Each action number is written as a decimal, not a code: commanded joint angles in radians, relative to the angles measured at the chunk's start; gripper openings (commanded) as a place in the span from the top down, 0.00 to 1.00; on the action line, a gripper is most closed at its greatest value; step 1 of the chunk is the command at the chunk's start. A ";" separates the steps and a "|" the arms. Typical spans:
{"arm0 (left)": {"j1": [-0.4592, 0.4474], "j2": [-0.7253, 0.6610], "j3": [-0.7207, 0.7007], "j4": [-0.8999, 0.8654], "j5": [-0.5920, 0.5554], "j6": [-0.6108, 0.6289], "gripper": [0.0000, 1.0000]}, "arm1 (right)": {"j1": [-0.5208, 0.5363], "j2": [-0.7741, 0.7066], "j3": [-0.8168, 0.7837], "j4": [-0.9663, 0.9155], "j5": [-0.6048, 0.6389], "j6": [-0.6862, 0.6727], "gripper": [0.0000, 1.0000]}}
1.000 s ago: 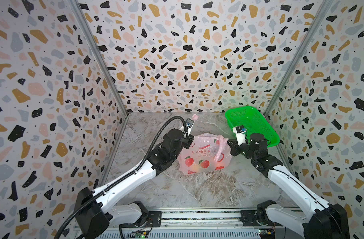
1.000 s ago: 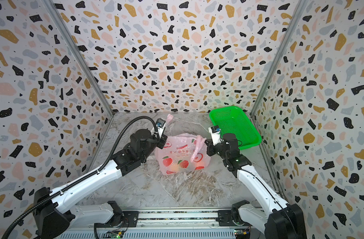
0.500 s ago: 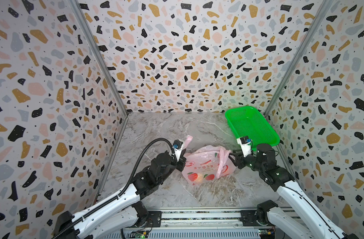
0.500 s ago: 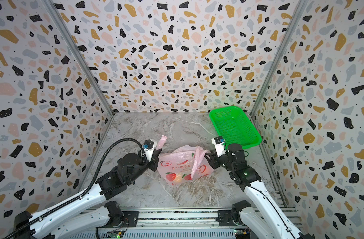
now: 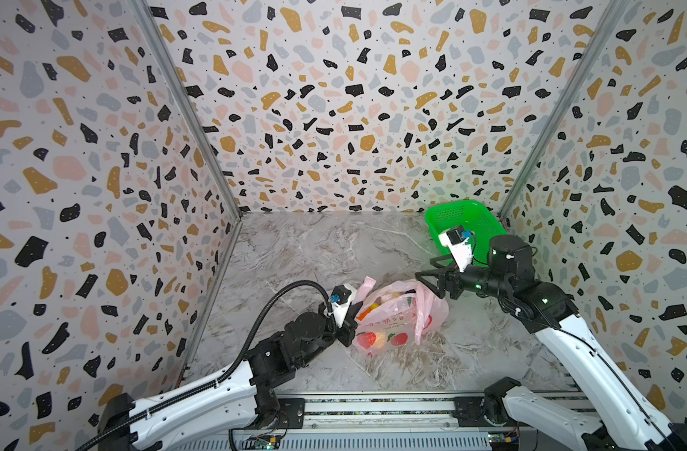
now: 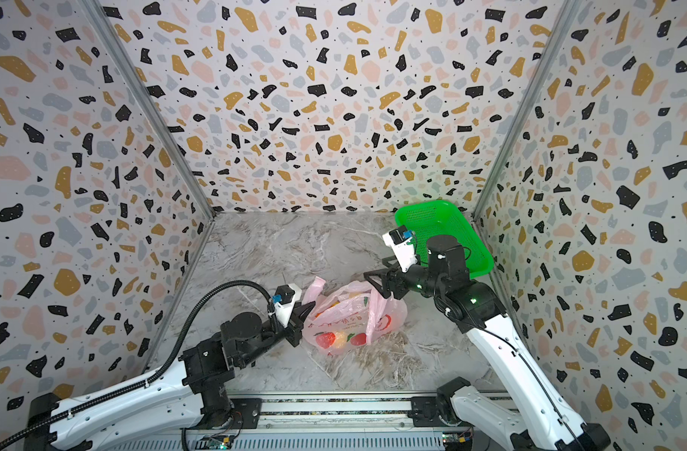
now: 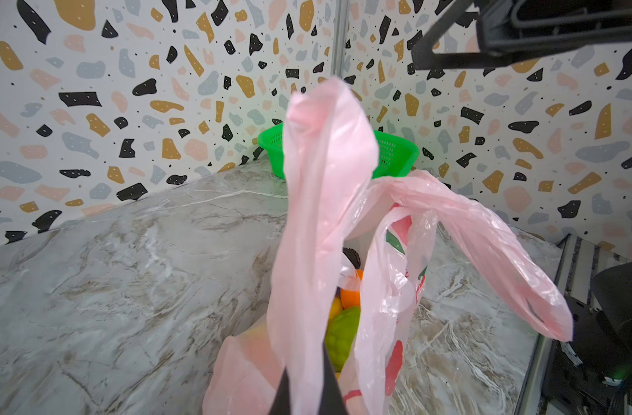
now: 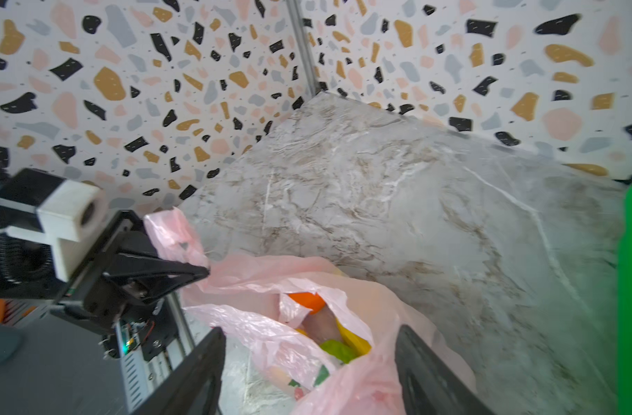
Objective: Untie the knot of the plastic bag and take out the fruit
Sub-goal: Untie the plastic bag at the center of the table, then open the plastic bag at the center of the table.
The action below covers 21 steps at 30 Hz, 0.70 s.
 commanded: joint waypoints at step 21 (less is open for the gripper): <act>-0.083 -0.033 -0.017 0.128 -0.198 -0.035 1.00 | 0.258 0.249 -0.156 -0.137 0.187 -0.011 0.61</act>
